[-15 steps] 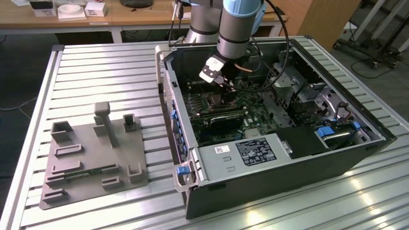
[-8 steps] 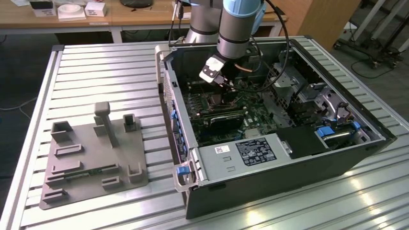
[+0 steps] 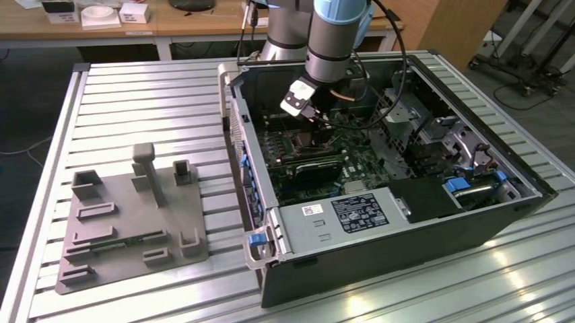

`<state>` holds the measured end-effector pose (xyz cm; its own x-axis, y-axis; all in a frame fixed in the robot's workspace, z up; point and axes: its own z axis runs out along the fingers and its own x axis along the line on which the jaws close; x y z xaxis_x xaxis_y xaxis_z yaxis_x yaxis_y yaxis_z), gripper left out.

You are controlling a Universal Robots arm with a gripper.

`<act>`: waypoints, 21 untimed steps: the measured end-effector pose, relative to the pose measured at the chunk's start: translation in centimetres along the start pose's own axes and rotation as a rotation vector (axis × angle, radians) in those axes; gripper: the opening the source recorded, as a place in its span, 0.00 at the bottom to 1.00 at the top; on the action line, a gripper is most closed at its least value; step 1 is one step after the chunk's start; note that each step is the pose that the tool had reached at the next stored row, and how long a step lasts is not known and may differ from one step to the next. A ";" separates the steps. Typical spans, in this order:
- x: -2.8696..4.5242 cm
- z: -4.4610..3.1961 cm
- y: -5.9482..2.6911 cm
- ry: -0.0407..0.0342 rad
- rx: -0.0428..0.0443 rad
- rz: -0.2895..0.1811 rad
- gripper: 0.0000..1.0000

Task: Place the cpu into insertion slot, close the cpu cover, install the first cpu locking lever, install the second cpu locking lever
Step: 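Place the cpu into insertion slot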

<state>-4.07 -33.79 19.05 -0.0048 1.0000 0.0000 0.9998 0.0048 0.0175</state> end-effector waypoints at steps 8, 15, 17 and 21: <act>0.00 0.02 0.04 0.0001 -0.0001 0.000 0.55; 0.00 0.02 -0.06 0.0002 -0.0002 0.000 0.55; 0.00 0.02 -0.06 0.0001 -0.0001 0.003 0.55; 0.02 0.00 -0.07 -0.0007 -0.0002 0.005 0.55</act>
<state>-4.14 -33.77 19.04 0.0001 1.0000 -0.0006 0.9998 -0.0001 0.0177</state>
